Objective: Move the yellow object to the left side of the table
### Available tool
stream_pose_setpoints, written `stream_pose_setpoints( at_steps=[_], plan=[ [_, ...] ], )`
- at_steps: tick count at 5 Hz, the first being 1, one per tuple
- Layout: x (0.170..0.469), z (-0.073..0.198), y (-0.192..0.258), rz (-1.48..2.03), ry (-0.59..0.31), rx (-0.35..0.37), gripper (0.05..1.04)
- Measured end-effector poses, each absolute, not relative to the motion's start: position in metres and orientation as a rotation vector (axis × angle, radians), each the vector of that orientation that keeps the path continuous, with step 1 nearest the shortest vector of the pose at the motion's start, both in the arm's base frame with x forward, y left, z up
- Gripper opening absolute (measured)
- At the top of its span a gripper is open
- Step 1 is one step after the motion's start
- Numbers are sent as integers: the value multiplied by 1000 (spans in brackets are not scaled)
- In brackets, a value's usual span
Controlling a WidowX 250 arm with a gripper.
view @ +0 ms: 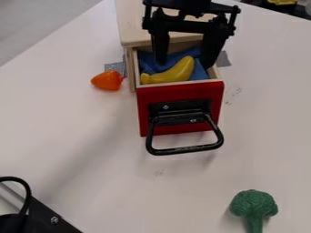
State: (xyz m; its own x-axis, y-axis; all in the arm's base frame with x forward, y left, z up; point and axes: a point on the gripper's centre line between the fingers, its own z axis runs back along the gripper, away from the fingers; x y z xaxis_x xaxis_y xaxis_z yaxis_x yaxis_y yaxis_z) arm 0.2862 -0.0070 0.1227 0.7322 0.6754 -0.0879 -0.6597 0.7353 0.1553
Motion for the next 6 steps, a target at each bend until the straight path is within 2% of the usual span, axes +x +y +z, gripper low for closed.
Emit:
stream_pose_setpoints(
  at_steps=[1,3,5,6],
  plan=[
    [297,104,8,747,125,140,985],
    [298,77,26,689,-1,107,985],
    [293,74,31,654,-22,79,986],
    [292,80,32,614,-29,89,985]
  ],
)
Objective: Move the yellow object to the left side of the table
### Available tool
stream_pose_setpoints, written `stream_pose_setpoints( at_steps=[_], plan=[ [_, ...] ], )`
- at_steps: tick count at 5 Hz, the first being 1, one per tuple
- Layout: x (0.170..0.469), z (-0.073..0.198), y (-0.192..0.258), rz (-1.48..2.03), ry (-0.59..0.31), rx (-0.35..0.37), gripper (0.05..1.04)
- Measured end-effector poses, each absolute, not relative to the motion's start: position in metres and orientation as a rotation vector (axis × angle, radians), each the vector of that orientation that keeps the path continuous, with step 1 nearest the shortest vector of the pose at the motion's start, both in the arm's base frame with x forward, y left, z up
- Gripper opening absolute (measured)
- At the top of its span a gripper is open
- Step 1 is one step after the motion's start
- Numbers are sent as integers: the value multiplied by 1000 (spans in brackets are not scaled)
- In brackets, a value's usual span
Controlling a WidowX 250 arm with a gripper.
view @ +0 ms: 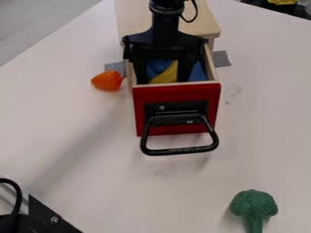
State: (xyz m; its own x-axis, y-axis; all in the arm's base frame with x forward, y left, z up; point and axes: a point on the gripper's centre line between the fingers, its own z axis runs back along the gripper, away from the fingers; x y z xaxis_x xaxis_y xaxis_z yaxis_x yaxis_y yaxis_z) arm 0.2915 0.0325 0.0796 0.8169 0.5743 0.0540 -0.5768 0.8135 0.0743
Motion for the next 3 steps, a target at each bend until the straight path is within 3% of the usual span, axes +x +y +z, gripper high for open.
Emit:
stream_pose_setpoints(
  at_steps=[2,3],
  plan=[
    [293,81,44,432,-112,210,987],
    [293,75,43,403,-94,215,987]
  ],
)
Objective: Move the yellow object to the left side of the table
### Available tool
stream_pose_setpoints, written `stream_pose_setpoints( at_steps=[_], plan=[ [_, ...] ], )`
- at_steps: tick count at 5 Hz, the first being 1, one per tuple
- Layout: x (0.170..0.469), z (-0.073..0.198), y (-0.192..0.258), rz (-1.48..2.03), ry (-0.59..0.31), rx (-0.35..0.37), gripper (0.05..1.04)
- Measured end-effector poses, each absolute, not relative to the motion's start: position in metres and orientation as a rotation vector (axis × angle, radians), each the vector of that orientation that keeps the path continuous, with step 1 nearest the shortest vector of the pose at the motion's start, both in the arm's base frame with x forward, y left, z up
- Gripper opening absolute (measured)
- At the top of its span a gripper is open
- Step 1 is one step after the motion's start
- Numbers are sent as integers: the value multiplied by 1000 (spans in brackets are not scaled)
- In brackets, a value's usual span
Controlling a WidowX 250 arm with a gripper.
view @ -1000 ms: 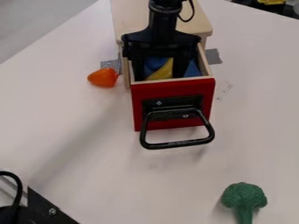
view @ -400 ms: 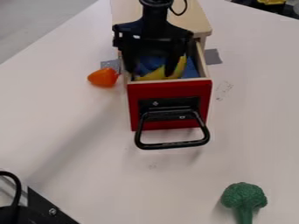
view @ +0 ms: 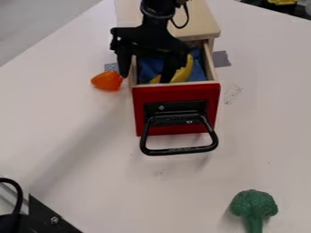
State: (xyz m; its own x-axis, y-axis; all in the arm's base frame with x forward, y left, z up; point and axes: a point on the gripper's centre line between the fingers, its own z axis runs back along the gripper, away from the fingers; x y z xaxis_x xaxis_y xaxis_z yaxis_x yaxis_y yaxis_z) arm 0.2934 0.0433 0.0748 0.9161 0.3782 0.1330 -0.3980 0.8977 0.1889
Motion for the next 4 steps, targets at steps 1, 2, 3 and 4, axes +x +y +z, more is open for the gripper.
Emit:
stream_pose_setpoints(
  at_steps=[1,2,3,4],
  plan=[
    [294,75,42,379,-85,189,987],
    [297,84,37,384,-64,168,987],
    [307,109,31,399,-84,132,987],
    [311,118,31,400,-102,129,987]
  ],
)
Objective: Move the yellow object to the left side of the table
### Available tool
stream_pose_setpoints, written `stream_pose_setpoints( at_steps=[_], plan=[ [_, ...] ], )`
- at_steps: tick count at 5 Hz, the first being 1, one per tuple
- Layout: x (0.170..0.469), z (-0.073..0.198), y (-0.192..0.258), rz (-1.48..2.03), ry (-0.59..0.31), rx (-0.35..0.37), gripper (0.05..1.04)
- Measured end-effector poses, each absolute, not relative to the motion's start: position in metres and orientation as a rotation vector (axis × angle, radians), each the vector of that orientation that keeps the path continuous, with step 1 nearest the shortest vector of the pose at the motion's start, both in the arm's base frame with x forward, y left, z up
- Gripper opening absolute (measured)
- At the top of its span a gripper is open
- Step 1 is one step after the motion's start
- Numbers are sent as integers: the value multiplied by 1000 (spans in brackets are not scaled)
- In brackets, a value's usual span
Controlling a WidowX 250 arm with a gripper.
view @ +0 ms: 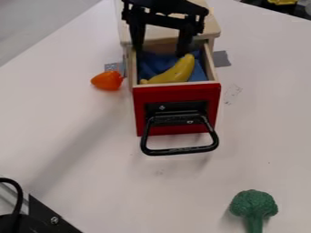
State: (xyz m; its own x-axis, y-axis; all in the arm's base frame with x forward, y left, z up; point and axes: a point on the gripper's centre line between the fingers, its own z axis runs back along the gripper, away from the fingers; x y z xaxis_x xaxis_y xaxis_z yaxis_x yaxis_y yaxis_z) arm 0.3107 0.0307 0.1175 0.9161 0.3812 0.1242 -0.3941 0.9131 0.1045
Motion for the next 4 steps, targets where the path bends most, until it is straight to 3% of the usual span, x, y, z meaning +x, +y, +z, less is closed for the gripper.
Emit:
stream_pose_setpoints(
  at_steps=[4],
  plan=[
    [325,77,38,339,-107,184,987]
  ],
)
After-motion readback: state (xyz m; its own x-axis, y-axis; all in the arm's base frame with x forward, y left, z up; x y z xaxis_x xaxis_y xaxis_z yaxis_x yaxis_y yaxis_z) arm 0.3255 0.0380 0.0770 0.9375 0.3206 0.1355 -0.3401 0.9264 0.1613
